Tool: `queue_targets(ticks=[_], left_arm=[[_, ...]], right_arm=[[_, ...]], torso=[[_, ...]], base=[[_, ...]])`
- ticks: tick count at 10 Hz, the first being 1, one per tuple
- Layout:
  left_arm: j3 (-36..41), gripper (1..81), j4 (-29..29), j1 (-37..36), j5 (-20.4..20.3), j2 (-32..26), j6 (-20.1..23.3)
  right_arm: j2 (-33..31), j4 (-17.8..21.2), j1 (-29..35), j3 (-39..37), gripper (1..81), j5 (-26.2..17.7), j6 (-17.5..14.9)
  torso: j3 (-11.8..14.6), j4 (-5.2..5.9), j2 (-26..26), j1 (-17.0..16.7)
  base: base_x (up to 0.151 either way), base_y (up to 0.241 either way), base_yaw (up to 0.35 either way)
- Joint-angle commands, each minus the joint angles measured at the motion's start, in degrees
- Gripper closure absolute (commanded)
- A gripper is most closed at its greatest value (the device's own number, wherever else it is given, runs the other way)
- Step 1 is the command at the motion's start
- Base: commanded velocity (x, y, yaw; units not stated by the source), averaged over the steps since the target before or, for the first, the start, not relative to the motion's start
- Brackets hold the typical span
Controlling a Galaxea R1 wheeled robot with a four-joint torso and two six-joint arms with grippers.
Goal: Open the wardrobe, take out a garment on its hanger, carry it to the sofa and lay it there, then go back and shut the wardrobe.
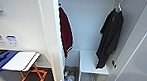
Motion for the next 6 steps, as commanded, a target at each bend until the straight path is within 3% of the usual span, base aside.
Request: queue_targets(ticks=[1, 6], left_arm=[[-0.5, 1.0, 0.51, -5.81, 0.52, 1.17, -0.2], [-10.96, 1.0, -0.72, -6.43, -5.9, 8.55, -0.2]], right_arm=[[-0.82, 0.49, 2.09, 1.51, 1.0, -3.06, 0.12], [-0.82, 0.4, 2.27, 2.57, 1.0, -3.06, 0.03]], torso=[[0.0, 0.0, 0.0, 0.0], [0.0, 0.0, 0.0, 0.0]], base=[[0.0, 0.0, 0.0], [0.0, 0.0, 0.0]])
